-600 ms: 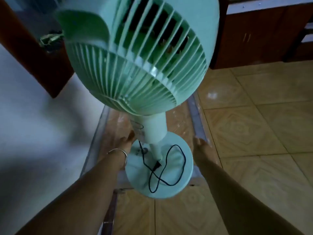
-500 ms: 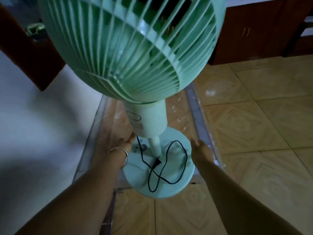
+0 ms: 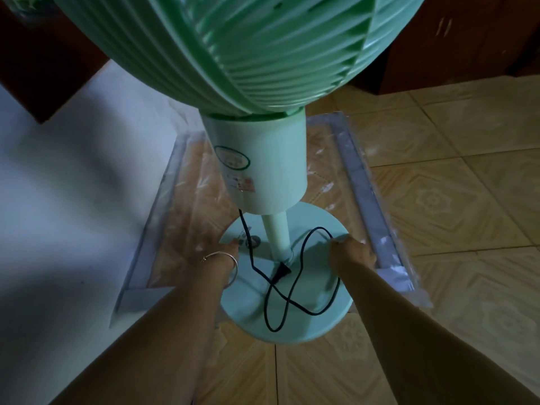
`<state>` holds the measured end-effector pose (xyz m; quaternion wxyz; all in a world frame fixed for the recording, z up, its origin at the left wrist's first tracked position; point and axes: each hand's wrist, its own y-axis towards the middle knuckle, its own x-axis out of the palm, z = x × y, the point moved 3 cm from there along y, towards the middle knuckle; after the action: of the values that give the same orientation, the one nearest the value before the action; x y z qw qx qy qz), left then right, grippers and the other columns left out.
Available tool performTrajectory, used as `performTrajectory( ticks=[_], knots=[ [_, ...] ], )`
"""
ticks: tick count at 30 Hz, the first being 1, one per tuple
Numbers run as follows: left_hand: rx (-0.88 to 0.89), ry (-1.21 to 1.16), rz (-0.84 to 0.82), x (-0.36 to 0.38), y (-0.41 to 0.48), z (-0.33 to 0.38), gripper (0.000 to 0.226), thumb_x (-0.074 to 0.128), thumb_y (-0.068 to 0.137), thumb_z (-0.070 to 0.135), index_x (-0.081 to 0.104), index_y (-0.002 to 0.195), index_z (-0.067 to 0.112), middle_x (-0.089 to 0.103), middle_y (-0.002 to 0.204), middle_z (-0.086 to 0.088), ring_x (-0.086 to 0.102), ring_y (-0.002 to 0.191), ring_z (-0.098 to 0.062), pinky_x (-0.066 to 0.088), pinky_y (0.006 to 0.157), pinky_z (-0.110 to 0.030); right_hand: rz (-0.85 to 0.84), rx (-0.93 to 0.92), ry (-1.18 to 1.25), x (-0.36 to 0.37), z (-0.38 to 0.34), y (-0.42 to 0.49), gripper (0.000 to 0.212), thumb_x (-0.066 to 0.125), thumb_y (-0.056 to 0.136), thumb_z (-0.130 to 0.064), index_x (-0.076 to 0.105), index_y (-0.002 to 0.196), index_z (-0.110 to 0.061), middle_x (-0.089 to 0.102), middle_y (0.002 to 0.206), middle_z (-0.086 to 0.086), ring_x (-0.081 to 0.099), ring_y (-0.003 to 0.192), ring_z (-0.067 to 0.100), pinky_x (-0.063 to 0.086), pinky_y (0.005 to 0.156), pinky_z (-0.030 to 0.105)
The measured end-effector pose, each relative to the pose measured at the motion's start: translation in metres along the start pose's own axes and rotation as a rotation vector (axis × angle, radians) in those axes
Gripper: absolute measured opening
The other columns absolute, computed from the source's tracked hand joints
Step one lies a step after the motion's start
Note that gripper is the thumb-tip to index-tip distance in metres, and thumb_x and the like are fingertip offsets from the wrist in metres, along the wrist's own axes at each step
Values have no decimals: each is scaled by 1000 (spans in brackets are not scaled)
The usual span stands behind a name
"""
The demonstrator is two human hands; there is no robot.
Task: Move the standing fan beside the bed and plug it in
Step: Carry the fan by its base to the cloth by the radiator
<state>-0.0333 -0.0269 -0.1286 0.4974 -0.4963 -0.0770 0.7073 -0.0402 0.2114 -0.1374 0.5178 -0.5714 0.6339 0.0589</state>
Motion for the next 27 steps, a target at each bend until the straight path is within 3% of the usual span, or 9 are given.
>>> performTrajectory(
  ticks=[9, 15, 19, 22, 27],
  knots=[
    [-52, -96, -30, -1, -1, 2, 60, 43, 95, 37, 45, 136, -6, 50, 139, -23, 52, 124, -40, 43, 105, -48, 15, 58, 114, -6, 5, 9, 44, 51, 89, -35, 60, 121, -6, 64, 120, 20, 59, 112, 40, 51, 97, 46],
    [-97, -122, -40, -4, -4, 7, 62, 46, 96, 31, 33, 143, -6, 41, 146, -25, 45, 130, -40, 38, 108, -46, -18, 68, 163, -10, 4, 9, 48, 55, 86, -38, 59, 121, -5, 63, 120, 20, 59, 112, 41, 52, 96, 49],
    [-97, -95, -63, 0, -4, 15, 74, 41, 95, 47, 28, 145, -6, 38, 148, -24, 40, 133, -39, 33, 112, -45, -3, 87, 223, -8, 5, 10, 50, 56, 85, -36, 55, 125, -5, 60, 125, 19, 55, 117, 41, 48, 99, 50],
    [-101, -20, -11, 0, -1, 15, 83, 38, 93, 52, 16, 149, -5, 21, 157, -23, 26, 143, -36, 23, 116, -41, 11, 91, 266, -5, 3, 10, 49, 58, 85, -34, 54, 124, -4, 59, 124, 18, 55, 117, 40, 48, 99, 50],
    [-46, 131, 47, -9, 1, 19, 82, 34, 92, 55, 23, 148, -4, 23, 157, -23, 28, 143, -36, 25, 114, -40, 22, 102, 292, -6, -1, 9, 51, 59, 89, -36, 50, 127, -3, 55, 128, 19, 52, 121, 39, 45, 103, 47]
  ],
)
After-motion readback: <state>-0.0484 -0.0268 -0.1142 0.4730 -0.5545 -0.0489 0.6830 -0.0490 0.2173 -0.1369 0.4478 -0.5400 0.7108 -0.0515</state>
